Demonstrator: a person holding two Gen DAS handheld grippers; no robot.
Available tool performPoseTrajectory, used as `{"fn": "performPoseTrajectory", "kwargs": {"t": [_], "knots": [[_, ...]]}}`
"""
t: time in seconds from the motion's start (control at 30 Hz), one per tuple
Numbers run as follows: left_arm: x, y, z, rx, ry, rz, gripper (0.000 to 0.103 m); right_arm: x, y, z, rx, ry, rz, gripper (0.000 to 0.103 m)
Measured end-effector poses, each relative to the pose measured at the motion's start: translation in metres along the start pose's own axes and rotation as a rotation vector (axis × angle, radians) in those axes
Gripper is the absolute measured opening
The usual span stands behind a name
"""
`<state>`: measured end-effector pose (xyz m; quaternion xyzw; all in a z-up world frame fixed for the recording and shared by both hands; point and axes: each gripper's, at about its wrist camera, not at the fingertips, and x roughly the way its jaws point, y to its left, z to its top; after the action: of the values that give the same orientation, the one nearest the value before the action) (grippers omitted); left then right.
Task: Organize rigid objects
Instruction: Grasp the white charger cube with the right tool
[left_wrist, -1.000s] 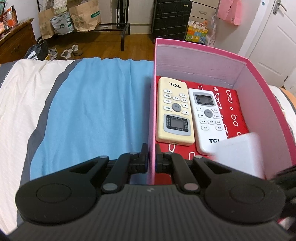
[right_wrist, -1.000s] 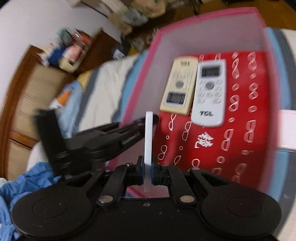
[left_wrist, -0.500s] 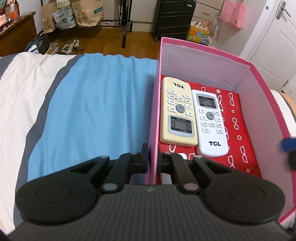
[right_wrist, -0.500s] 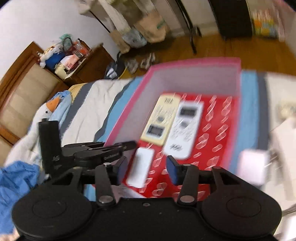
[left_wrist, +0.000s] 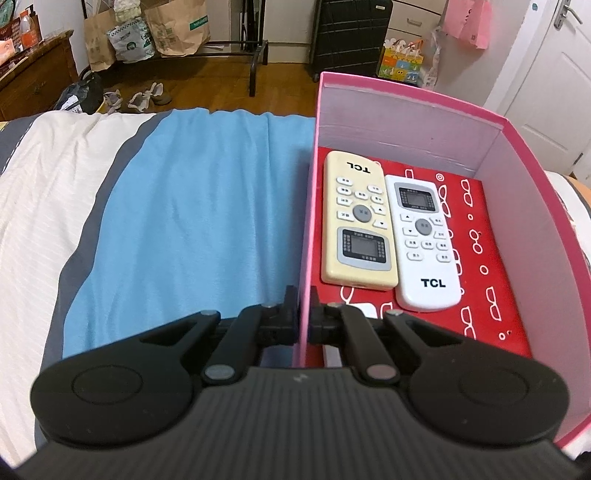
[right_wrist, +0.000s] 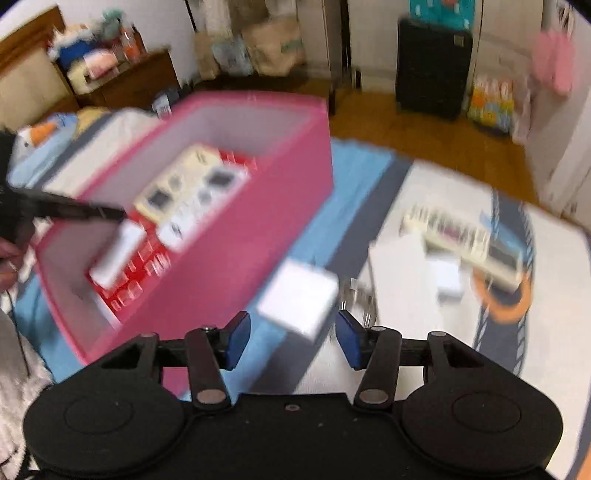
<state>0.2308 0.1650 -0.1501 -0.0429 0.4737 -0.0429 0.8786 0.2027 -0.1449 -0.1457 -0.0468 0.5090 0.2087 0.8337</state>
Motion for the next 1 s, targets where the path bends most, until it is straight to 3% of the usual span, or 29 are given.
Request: {"fn": "performPoseTrajectory", "kwargs": {"t": [0.17, 0.23, 0.43, 0.53, 0.6, 0.67, 0.77, 0.9, 0.93, 1.0], "knots": [[0.0, 0.001, 0.0, 0.006, 0.0, -0.001, 0.003, 0.021, 0.007, -0.008, -0.113, 0.003, -0.013, 0.059], [0.001, 0.001, 0.001, 0.003, 0.003, -0.004, 0.003, 0.024, 0.005, -0.009, -0.113, -0.026, -0.018, 0.069], [0.001, 0.002, 0.002, 0.012, 0.002, -0.002, 0.003, 0.035, 0.005, -0.002, -0.094, -0.055, -0.019, 0.071], [0.004, 0.001, 0.001, 0.023, 0.014, 0.003, 0.003, 0.045, 0.012, 0.002, -0.163, -0.071, -0.036, 0.086], [0.004, 0.0, 0.0, 0.023, 0.015, 0.002, 0.003, 0.051, 0.019, 0.003, -0.219, -0.11, -0.059, 0.091], [0.004, 0.001, -0.001, 0.024, 0.016, 0.007, 0.003, 0.058, 0.024, 0.004, -0.289, -0.115, -0.102, 0.091], [0.004, 0.001, -0.001, 0.019, 0.02, 0.0, 0.003, 0.067, 0.025, 0.002, -0.314, -0.089, -0.1, 0.091], [0.004, 0.001, 0.0, 0.017, 0.02, -0.001, 0.003, 0.065, 0.029, 0.005, -0.32, -0.065, -0.09, 0.082], [0.005, 0.001, 0.0, 0.016, 0.02, -0.002, 0.003, 0.064, 0.029, 0.007, -0.306, -0.053, -0.087, 0.072], [0.005, 0.0, 0.001, 0.017, 0.02, 0.002, 0.003, 0.06, 0.028, 0.01, -0.266, -0.041, -0.101, 0.065]]}}
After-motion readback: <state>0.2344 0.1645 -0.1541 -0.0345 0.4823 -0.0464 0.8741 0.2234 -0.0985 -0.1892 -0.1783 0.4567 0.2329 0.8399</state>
